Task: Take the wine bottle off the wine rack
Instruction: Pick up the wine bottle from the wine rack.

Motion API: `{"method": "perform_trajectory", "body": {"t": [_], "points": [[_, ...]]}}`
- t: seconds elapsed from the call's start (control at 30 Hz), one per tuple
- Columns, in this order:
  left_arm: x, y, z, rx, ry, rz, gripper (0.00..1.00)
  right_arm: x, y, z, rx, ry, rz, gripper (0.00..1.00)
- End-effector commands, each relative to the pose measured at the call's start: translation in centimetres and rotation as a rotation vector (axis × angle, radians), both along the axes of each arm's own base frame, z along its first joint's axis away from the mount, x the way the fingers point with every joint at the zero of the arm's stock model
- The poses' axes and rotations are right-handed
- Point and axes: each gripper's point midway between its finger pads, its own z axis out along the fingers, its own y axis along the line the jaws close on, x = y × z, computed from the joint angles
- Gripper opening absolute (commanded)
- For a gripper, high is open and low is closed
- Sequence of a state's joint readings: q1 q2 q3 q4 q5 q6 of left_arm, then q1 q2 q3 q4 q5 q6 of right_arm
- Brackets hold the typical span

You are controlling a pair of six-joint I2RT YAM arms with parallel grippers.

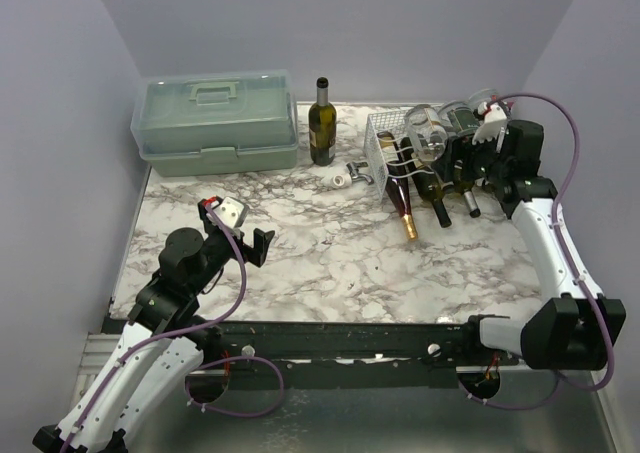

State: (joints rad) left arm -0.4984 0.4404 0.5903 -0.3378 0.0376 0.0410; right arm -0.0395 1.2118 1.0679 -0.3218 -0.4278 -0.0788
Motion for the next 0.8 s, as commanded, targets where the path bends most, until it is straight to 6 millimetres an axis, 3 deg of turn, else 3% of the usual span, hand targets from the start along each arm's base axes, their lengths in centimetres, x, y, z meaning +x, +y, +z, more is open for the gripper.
{"method": "perform_trajectory", "body": {"t": [0.0, 0.37, 0.77], "points": [[-0.1, -0.2, 0.1, -0.016, -0.008, -0.013, 0.99, 1.2, -1.1, -1.1, -0.007, 0.082, -0.061, 0.82], [-0.1, -0.3, 0.1, -0.016, -0.008, -0.019, 0.99, 2.5, -1.6, -5.6, -0.031, 0.211, -0.099, 0.79], [-0.1, -0.2, 0.2, -0.018, -0.012, -0.015, 0.99, 3.8, -0.9, -7.7, -0.047, 0.275, -0.098, 0.7]]}}
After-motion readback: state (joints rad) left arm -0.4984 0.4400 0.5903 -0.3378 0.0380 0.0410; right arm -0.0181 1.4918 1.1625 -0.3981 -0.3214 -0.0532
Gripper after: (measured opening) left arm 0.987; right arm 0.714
